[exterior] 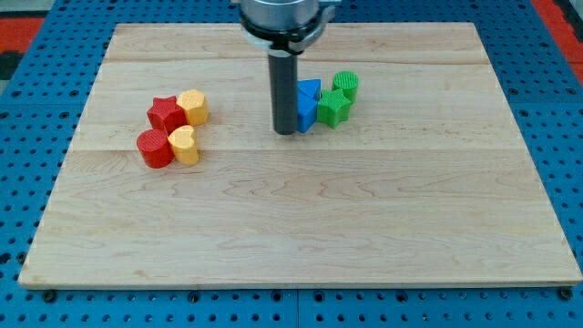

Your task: Slide the red circle into the red star

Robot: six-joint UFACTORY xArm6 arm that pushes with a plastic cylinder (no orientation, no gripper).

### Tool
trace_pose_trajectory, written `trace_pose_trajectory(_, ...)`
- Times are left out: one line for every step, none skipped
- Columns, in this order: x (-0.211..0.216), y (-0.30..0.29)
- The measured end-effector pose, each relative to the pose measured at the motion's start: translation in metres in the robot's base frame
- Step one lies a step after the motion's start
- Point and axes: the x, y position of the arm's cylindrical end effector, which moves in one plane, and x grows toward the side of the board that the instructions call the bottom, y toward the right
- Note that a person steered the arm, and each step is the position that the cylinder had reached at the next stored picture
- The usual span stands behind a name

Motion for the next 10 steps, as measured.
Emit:
trace_pose_trajectory(0.04,-0.007)
trace_pose_trajectory(0.059,-0.078)
trace_pose_trajectory(0.059,-0.142)
trace_pose_trajectory(0.038,-0.18)
trace_pose_trajectory(0.069,-0.178)
trace_pose_trajectory(0.102,-0.225)
trace_pose_trajectory(0.054,-0.281)
trace_pose_trajectory(0.036,-0.262)
trace_pose_trajectory(0.037,-0.208)
trace_pose_trajectory(0.037,-0.2)
